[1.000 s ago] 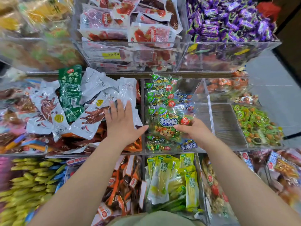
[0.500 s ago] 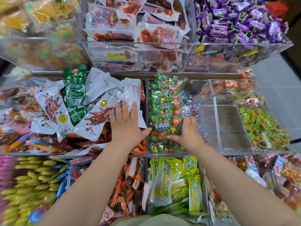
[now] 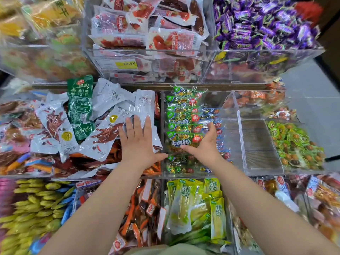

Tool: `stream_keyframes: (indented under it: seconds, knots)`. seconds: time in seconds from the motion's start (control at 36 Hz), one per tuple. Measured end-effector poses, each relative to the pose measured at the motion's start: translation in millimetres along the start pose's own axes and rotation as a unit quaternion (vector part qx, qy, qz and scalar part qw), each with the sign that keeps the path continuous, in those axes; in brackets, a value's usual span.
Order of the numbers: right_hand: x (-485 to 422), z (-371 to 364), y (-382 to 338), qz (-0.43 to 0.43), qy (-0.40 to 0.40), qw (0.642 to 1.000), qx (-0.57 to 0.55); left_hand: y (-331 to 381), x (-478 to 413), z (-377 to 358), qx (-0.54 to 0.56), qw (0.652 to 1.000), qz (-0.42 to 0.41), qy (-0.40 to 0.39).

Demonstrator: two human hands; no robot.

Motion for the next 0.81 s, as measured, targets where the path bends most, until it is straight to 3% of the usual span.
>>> stream_keyframes:
  seconds: [0.19, 0.33, 0.53, 0.64, 0.81]
  knots:
    - [-9.6, -11.0, -18.3, -0.022, -0.053, 0.998, -0.022, -0.7, 0.1, -0.4, 0.002, 1.0, 0.003, 0.0]
    - [-16.8, 8.1, -16.9, -0.055, -0.141, 0.987, -0.061, -0.7, -0.8, -1.0, 0.006, 1.0, 0.003, -0.002]
    - [-59.3, 38.3, -42.4, -0.073, 0.033, 0.966, -0.245, -1.6, -0.6, -2.8, 0.007, 1.0, 0.002, 0.005]
    - [-86.2, 38.5, -55.8, -0.065, 0.052, 0.959, -0.27, -1.3, -0.4, -2.0, 0.005, 1.0, 0.004, 0.005]
    - [-88.6, 21.7, -48.5, -0.072, 0.009, 0.964, -0.256, -1.4, -0.3, -2.0, 0.003, 1.0, 0.006, 0.005]
Point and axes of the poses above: each hand's wrist, its own x-axis away from the middle knuckle, its own z-axis out of the back of the hand, y = z × x, the point moved 2 cm from there along -x, towards the middle knuckle, and after that the axes turned 7 degrees about -x, right-handed, at the moved point
